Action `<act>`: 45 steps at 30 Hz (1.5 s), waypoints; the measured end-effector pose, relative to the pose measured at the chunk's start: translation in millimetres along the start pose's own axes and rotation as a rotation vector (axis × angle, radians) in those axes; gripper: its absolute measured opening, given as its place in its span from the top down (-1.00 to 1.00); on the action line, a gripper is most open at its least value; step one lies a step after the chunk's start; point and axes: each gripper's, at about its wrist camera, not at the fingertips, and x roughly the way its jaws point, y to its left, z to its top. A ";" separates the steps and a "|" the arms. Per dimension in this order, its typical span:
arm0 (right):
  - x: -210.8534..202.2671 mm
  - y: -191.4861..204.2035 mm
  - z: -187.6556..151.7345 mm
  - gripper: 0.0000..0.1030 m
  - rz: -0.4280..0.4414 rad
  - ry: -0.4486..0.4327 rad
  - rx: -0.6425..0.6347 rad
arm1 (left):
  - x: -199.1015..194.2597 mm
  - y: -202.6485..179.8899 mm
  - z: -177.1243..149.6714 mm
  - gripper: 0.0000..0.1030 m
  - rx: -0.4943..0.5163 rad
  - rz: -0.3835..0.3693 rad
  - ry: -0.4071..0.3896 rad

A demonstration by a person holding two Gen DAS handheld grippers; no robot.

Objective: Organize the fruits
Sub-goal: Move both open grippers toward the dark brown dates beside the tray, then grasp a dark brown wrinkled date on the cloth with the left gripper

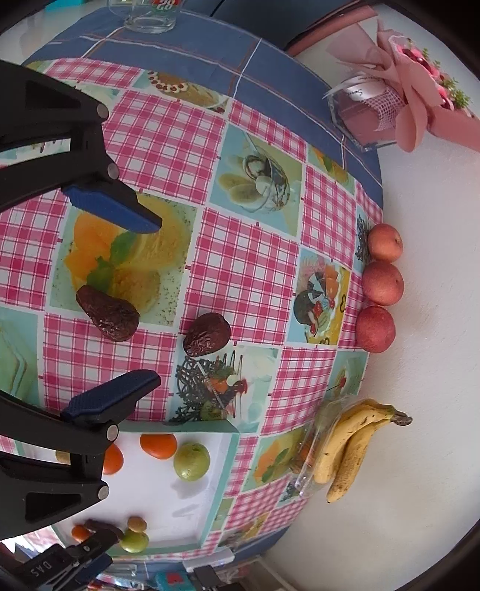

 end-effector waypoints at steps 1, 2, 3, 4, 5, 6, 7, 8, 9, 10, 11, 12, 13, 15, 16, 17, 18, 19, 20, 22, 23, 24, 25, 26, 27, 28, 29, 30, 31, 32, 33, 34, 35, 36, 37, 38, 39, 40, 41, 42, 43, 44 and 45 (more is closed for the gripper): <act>1.3 -0.7 -0.3 -0.47 -0.008 0.003 0.000 | 0.9 -0.3 -0.4 -0.64 0.005 0.010 0.002; 2.1 -1.3 -0.7 -0.47 -0.012 0.004 0.001 | 1.8 0.0 -0.6 -0.66 0.007 0.018 0.003; 2.3 -2.0 -0.8 -0.47 -0.013 0.005 0.002 | 2.4 0.7 -0.6 -0.70 0.006 0.022 0.004; 2.6 -2.8 -1.0 -0.47 -0.016 0.006 0.003 | 2.5 1.3 -0.5 -0.73 0.005 0.024 0.004; 3.1 -3.5 -1.3 -0.47 -0.023 0.007 0.002 | 2.6 2.0 -0.2 -0.74 0.004 0.025 0.003; 3.4 -3.8 -1.5 -0.47 -0.028 0.008 0.000 | 2.5 2.3 -0.2 -0.78 0.003 0.027 0.001; 3.7 -4.3 -1.7 -0.47 -0.032 0.009 -0.001 | 2.2 2.6 -0.1 -0.83 0.002 0.030 -0.003; 4.2 -5.1 -1.9 -0.48 -0.037 0.011 -0.001 | 1.7 2.7 0.1 -0.86 0.003 0.032 -0.005; 4.7 -5.7 -2.1 -0.48 -0.041 0.012 0.000 | 1.5 2.8 0.3 -0.89 0.004 0.033 -0.008; 5.0 -5.9 -2.1 -0.48 -0.043 0.013 0.001 | 0.8 2.7 0.4 -0.91 0.006 0.034 -0.013; 5.3 -5.9 -2.2 -0.48 -0.044 0.014 0.000 | 0.2 2.8 0.4 -0.93 0.005 0.036 -0.019; 5.5 -5.4 -2.1 -0.48 -0.045 0.013 0.000 | -0.3 2.9 0.7 -1.00 0.005 0.041 -0.024; 5.4 -5.5 -2.1 -0.48 -0.046 0.012 -0.001 | -1.1 3.1 0.7 -1.00 0.006 0.046 -0.030; 5.3 -5.2 -2.0 -0.48 -0.048 0.011 -0.003 | -2.2 3.7 1.2 -1.00 0.009 0.060 -0.038; 5.0 -5.1 -2.1 -0.48 -0.048 0.009 -0.003 | -2.1 4.1 1.5 -1.00 0.009 0.062 -0.039; 4.7 -5.1 -2.2 -0.53 -0.048 0.005 -0.003 | -1.9 4.7 1.8 -1.00 0.008 0.062 -0.038; 4.5 -4.9 -2.4 -0.64 -0.051 -0.001 -0.003 | -1.6 5.0 1.8 -1.00 0.008 0.061 -0.037; 4.2 -4.7 -2.5 -0.88 -0.059 -0.006 -0.004 | -1.4 5.1 1.7 -1.00 0.009 0.062 -0.036; 3.6 -4.4 -2.8 -0.91 -0.074 -0.015 -0.008 | -0.9 4.9 1.6 -1.00 0.011 0.063 -0.034; 3.1 -3.4 -2.9 -0.91 -0.086 -0.023 -0.016 | 0.3 4.4 1.3 -1.00 0.015 0.063 -0.027; 3.1 -3.7 -2.8 -0.91 -0.084 -0.025 -0.016 | 0.6 4.5 0.9 -1.00 0.015 0.062 -0.025; 3.3 -3.7 -2.6 -0.91 -0.080 -0.025 -0.016 | 0.6 5.1 0.8 -1.00 0.013 0.062 -0.023; 3.7 -3.3 -2.5 -0.91 -0.075 -0.024 -0.017 | 0.6 5.9 0.9 -1.00 0.010 0.063 -0.024; 4.2 -2.1 -2.7 -0.91 -0.071 -0.022 -0.021 | 0.2 7.4 1.2 -1.00 0.005 0.065 -0.026; 4.8 -1.0 -2.8 -0.91 -0.070 -0.021 -0.026 | -0.4 9.6 1.6 -1.00 0.000 0.066 -0.028; 5.4 0.2 -3.0 -0.91 -0.069 -0.019 -0.030 | -0.9 12.5 2.1 -1.00 -0.008 0.070 -0.031; 5.8 1.2 -3.4 -0.91 -0.068 -0.019 -0.034 | -1.4 16.2 2.8 -1.00 -0.019 0.076 -0.034; 6.3 2.8 -3.5 -0.91 -0.064 -0.017 -0.038 | -1.7 20.0 3.7 -1.00 -0.028 0.081 -0.036; 6.9 4.7 -3.5 -0.91 -0.056 -0.016 -0.041 | -2.4 25.5 4.9 -1.00 -0.040 0.091 -0.040; 7.6 6.9 -3.7 -0.91 -0.048 -0.014 -0.044 | -2.8 29.8 5.8 -1.00 -0.049 0.098 -0.043; 7.9 8.6 -4.1 -0.91 -0.042 -0.013 -0.047 | -3.6 34.6 6.6 -1.00 -0.058 0.107 -0.046; 8.8 12.1 -4.7 -0.91 -0.027 -0.009 -0.053 | -4.3 39.9 7.7 -1.00 -0.069 0.117 -0.050; 9.3 14.9 -5.1 -0.91 -0.017 -0.007 -0.057 | -4.9 45.6 7.9 -1.00 -0.080 0.126 -0.053; 9.4 17.9 -5.7 -0.91 -0.009 -0.006 -0.058 | -5.0 51.8 8.5 -1.00 -0.091 0.130 -0.053; 9.9 20.9 -5.8 -0.91 -0.001 -0.005 -0.059 | -4.4 56.5 8.7 -1.00 -0.099 0.131 -0.050; 10.3 24.8 -5.8 -0.91 0.006 -0.005 -0.061 | -3.7 60.2 8.9 -1.00 -0.105 0.127 -0.046; 10.5 27.7 -5.9 -0.91 0.011 -0.004 -0.063 | -2.6 63.3 8.7 -1.00 -0.111 0.123 -0.040; 11.1 32.5 -6.1 -0.91 0.017 -0.001 -0.067 | -1.2 66.1 8.7 -1.00 -0.116 0.115 -0.032; 11.4 36.1 -6.2 -0.91 0.021 0.001 -0.071 | 0.3 68.1 8.7 -1.00 -0.119 0.108 -0.024; 11.6 39.8 -6.4 -0.91 0.027 0.003 -0.076 | 1.7 69.3 8.7 -1.00 -0.120 0.101 -0.018; 12.1 45.2 -6.5 -0.91 0.037 0.004 -0.085 | 3.1 69.7 8.8 -1.00 -0.119 0.091 -0.011; 12.4 48.2 -6.9 -0.91 0.041 0.005 -0.088 | 4.5 69.4 8.6 -1.00 -0.117 0.076 -0.006; 13.3 52.7 -7.0 -0.91 0.043 0.009 -0.093 | 5.7 68.0 8.6 -1.00 -0.112 0.062 -0.003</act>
